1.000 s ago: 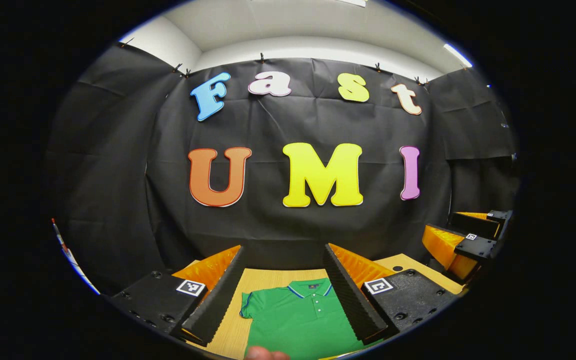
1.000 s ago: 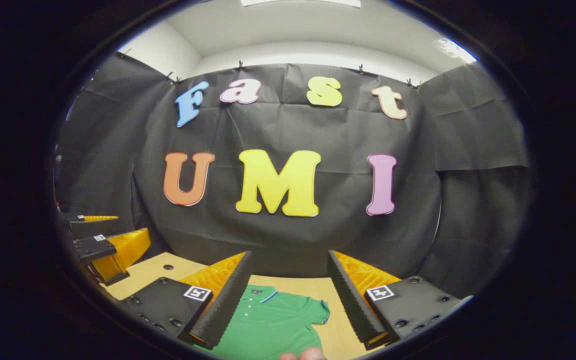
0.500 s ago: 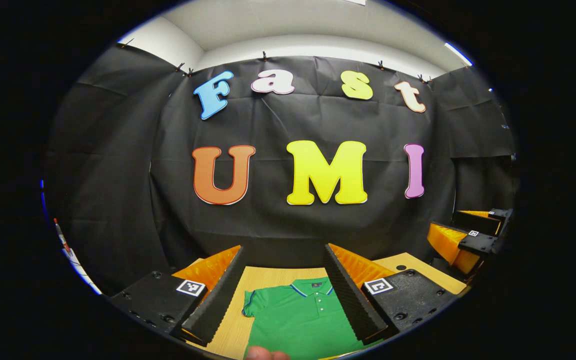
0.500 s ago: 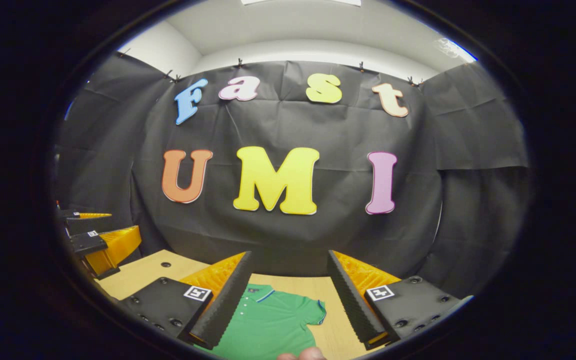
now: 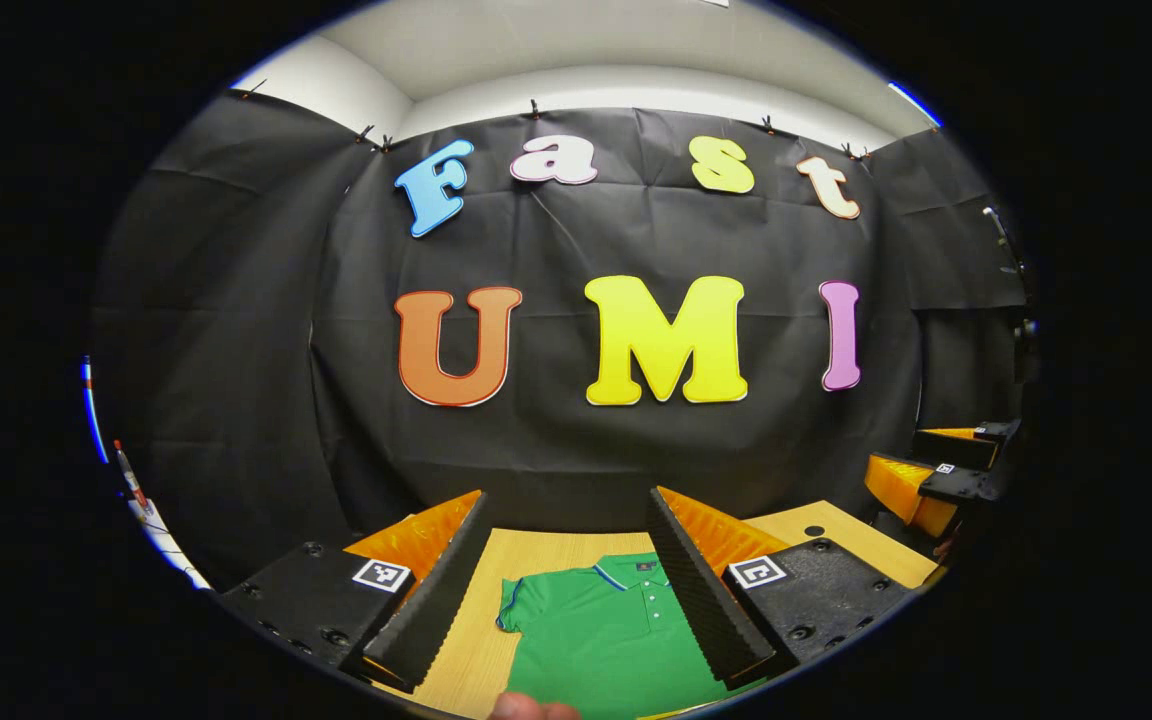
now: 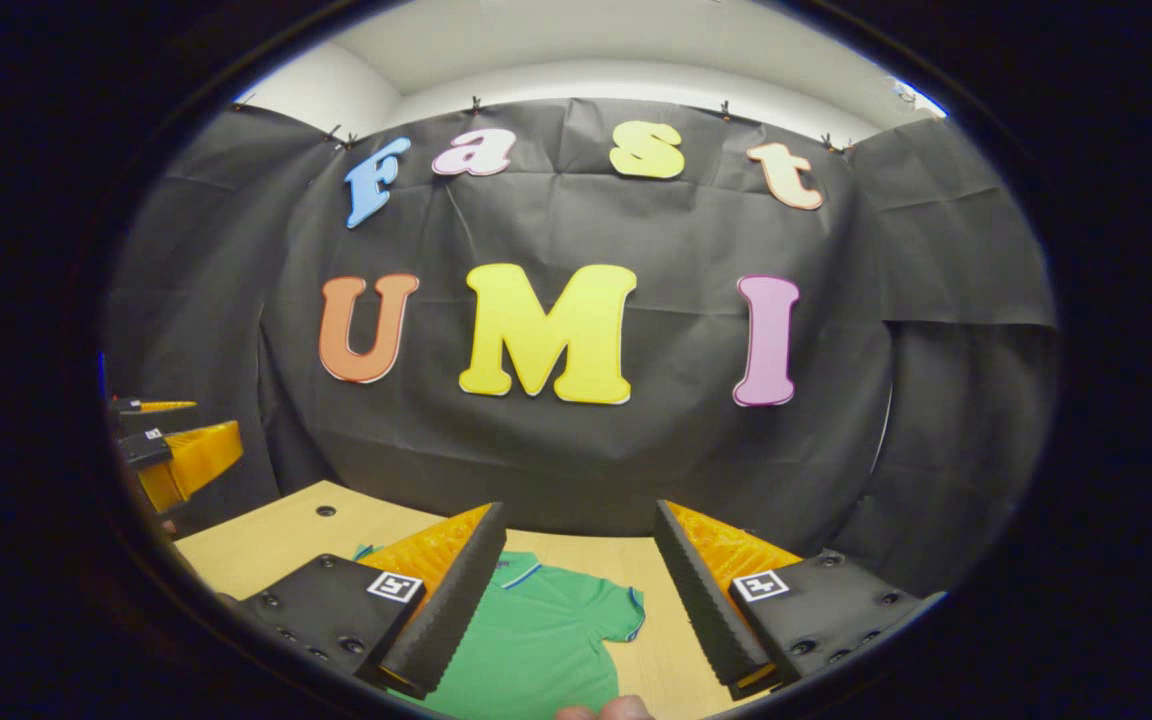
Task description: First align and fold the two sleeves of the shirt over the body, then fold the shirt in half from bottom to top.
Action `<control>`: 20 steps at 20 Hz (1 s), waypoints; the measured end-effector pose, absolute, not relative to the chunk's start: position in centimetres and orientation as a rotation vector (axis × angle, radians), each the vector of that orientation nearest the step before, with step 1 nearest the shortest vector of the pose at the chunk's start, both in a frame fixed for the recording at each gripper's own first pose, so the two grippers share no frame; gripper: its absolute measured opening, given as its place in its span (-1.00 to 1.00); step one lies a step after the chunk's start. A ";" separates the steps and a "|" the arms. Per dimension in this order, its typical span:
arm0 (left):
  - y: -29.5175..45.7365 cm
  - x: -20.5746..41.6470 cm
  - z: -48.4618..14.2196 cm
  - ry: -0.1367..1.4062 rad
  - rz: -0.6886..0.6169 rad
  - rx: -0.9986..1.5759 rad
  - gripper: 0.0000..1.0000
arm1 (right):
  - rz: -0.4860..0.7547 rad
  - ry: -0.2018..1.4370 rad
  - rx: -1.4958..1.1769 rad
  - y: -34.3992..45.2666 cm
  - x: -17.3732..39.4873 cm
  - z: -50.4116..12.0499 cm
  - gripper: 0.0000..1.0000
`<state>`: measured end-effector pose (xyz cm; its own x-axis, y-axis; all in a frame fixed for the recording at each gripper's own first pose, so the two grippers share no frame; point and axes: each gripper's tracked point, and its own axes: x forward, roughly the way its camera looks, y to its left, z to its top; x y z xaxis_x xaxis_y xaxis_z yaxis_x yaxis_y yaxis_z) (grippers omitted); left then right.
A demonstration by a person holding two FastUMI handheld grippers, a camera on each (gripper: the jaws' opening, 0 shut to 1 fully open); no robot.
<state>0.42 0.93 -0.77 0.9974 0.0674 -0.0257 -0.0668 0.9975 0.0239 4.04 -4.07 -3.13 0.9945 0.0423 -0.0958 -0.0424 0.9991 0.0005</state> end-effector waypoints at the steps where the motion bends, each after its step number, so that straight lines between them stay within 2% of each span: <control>1: 0.8 0.3 -0.9 0.027 0.063 0.024 0.99 | 0.044 0.107 -0.006 -4.4 4.4 -3.8 0.92; 9: 0.2 0.8 -3.5 0.094 0.050 0.032 0.98 | 0.041 0.269 0.002 -8.1 8.9 -12.1 0.92; 20: 0.6 3.0 -6.1 0.185 0.084 0.076 0.99 | -0.023 0.561 0.076 -12.9 19.0 -27.3 0.93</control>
